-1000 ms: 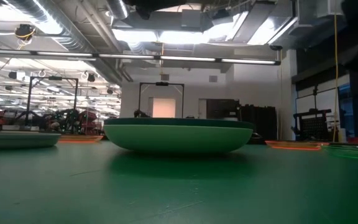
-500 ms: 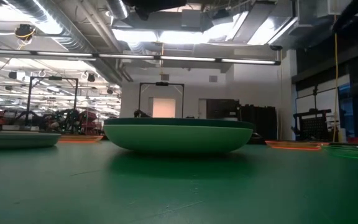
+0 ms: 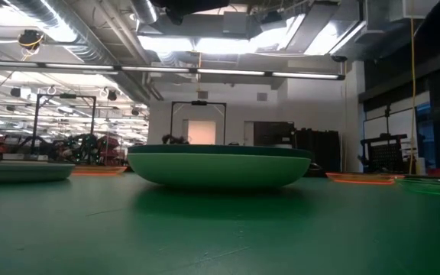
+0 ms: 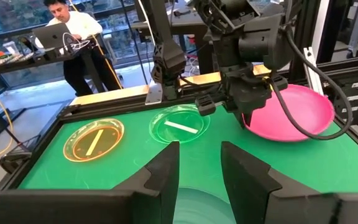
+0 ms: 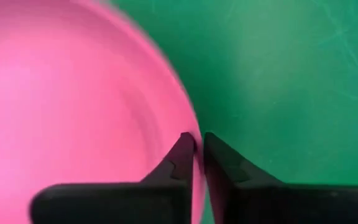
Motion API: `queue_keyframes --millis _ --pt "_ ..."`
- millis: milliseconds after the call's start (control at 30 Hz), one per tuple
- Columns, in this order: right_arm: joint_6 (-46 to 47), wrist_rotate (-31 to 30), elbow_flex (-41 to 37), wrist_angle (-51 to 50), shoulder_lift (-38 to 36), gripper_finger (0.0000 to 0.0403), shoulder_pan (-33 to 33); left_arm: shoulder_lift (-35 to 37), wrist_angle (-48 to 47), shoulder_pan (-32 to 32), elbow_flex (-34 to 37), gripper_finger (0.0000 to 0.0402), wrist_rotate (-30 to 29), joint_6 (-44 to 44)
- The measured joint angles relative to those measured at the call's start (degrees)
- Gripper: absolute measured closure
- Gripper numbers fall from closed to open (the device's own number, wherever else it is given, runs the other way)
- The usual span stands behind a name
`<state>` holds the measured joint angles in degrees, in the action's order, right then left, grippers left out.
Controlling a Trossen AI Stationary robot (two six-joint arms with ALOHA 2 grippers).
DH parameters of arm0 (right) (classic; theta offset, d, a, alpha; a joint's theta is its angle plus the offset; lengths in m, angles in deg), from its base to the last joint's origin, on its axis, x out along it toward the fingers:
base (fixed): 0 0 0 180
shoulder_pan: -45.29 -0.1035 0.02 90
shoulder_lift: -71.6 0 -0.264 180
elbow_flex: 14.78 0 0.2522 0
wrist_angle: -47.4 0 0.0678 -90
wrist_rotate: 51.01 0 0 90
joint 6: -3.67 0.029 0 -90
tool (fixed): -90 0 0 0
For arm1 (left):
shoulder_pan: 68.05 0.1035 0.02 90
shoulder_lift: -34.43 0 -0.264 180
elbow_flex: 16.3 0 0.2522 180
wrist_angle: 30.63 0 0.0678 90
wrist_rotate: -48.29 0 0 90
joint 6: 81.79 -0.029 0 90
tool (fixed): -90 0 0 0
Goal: Stack plastic plates
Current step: Stack the pink plate on top of the green plate
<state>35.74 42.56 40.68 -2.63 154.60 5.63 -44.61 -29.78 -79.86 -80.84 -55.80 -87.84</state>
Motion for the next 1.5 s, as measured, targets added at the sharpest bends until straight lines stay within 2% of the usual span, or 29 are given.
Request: queue_keyframes --millis 233,400,500,767,967,1067,1267,1500 --pt "-2.8 2.2 1.0 0.0 -0.4 0.04 3.0 0.0 0.0 0.0 0.0 0.029 0.0 0.0" --pt "-5.8 0.8 3.0 -0.1 -2.3 0.0401 6.5 0.0 0.0 0.0 0.0 0.029 0.0 0.0" --pt "-6.3 -1.9 4.7 -1.2 -3.8 0.04 10.0 0.0 -0.2 0.0 0.0 0.029 0.0 0.0" --pt "-8.7 -4.1 10.4 -2.8 -6.0 0.0401 19.0 0.0 -1.9 -0.8 0.0 0.029 -0.1 -0.3" --pt "-14.0 -3.6 12.6 -2.4 -6.1 0.0402 23.6 1.6 -2.6 -2.0 -0.1 0.029 -1.7 -0.4" --pt "-16.2 -1.4 14.1 -2.3 -6.1 0.0402 26.0 4.1 -6.5 -3.1 -0.1 0.029 -3.0 -0.3" --pt "-20.6 -1.8 17.4 1.2 -6.1 0.0402 32.5 7.1 -10.2 -6.1 -0.1 0.029 -6.7 -0.2" --pt "-23.2 -2.5 17.7 11.3 -5.3 0.0402 41.6 7.9 -12.5 -8.5 -0.1 0.029 -8.7 -0.5"
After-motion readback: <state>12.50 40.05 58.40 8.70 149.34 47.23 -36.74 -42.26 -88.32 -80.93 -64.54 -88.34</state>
